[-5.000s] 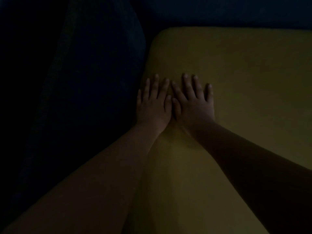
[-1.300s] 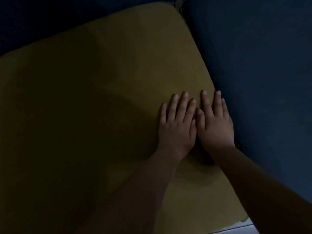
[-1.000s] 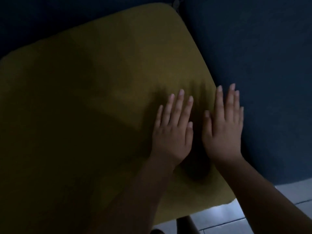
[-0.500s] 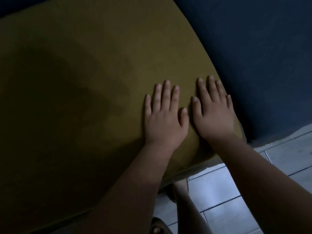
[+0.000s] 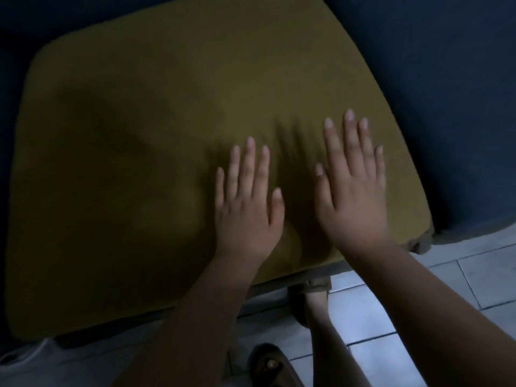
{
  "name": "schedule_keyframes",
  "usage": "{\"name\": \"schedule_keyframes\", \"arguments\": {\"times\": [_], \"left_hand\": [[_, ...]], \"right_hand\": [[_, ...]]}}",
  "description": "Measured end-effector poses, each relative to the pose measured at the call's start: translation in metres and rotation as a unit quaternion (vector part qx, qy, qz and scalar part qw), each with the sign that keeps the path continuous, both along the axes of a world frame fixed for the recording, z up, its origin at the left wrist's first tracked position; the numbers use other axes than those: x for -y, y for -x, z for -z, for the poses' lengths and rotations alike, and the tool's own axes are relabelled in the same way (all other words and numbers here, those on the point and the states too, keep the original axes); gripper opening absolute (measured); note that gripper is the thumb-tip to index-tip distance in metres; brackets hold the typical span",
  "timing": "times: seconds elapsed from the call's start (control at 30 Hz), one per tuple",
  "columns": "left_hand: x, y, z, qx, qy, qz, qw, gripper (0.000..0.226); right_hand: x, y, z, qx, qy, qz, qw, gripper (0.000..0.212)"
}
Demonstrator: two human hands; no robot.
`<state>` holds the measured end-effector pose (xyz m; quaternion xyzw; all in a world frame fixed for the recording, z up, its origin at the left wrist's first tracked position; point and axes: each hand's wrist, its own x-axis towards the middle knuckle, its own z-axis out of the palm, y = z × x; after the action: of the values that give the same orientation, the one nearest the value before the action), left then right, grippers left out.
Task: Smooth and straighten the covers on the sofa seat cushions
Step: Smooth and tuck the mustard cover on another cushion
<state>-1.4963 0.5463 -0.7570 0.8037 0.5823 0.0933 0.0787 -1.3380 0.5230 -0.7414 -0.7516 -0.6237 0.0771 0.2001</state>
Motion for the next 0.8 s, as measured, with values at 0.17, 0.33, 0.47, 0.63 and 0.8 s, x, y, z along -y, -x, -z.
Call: {"name": "schedule_keyframes", "arguments": {"times": [0.17,0.33,0.47,0.63,0.8], "left_hand": [[0.008,0.022,0.040,-0.035,0.037,0.008,0.999,0.060],[0.003,0.041,0.026,0.040,0.026,0.000,0.999,0.058],[-0.002,0.095,-0.002,0.062,-0.045,-0.123,0.989,0.058],[0.013,0.173,0.023,-0.044,0.015,-0.176,0.983,0.056],[0.016,0.176,0.040,-0.087,0.059,-0.153,0.983,0.057]], "right_hand": [[0.006,0.022,0.053,0.105,0.145,-0.021,0.984,0.058],[-0.006,0.042,0.042,0.070,0.118,-0.027,0.990,0.061],[-0.024,0.095,0.016,0.033,0.022,-0.103,0.994,0.058],[-0.037,0.166,0.026,0.032,0.035,-0.181,0.982,0.058],[-0.035,0.174,0.054,0.135,0.111,-0.235,0.956,0.057]]}}
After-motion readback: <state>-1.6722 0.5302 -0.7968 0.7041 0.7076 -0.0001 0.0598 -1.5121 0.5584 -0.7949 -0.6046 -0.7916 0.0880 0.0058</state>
